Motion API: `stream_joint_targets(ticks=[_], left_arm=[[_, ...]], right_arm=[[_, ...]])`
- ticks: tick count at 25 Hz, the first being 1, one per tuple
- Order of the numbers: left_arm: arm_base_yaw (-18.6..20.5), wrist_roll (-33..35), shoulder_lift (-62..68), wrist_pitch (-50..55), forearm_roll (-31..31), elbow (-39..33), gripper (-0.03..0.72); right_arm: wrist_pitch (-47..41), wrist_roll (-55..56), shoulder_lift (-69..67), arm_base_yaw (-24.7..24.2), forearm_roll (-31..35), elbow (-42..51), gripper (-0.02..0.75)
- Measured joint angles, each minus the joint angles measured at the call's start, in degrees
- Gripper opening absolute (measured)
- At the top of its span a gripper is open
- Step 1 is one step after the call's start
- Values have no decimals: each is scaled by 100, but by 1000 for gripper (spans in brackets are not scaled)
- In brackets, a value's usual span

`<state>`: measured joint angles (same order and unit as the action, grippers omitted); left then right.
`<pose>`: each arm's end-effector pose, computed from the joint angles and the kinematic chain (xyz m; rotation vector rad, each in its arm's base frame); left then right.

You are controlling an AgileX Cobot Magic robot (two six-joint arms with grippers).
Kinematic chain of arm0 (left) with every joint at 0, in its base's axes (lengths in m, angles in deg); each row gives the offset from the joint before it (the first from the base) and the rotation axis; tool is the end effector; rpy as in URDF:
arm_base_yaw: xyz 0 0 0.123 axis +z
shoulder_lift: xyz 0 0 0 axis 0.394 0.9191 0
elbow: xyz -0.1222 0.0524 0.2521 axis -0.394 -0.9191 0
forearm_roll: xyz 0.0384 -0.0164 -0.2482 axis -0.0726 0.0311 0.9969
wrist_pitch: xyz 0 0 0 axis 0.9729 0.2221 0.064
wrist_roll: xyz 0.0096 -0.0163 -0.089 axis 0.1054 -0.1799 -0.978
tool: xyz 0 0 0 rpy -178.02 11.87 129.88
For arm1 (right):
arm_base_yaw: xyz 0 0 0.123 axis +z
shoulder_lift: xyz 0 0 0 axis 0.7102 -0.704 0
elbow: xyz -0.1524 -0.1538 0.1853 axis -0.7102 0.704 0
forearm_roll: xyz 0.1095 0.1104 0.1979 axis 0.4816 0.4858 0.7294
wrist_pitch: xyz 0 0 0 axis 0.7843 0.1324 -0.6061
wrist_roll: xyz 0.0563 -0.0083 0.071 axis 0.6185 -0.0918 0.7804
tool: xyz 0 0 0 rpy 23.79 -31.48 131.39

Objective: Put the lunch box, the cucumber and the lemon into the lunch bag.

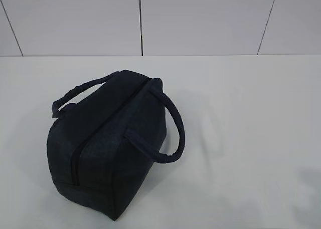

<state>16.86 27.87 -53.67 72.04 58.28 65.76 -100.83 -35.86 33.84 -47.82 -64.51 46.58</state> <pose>-0.0076 -0.0051 0.2792 0.1333 2.0786 -0.1498 -0.0108 -0.0027 0.2668 0.1729 2.1228 -0.0047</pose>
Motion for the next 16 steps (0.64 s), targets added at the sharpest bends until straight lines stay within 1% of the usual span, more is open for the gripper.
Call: stream_joint_targets(ticks=[16], left_arm=[[0, 0, 0, 0, 0, 0, 245]], right_arm=[[0, 0, 0, 0, 0, 0, 361]])
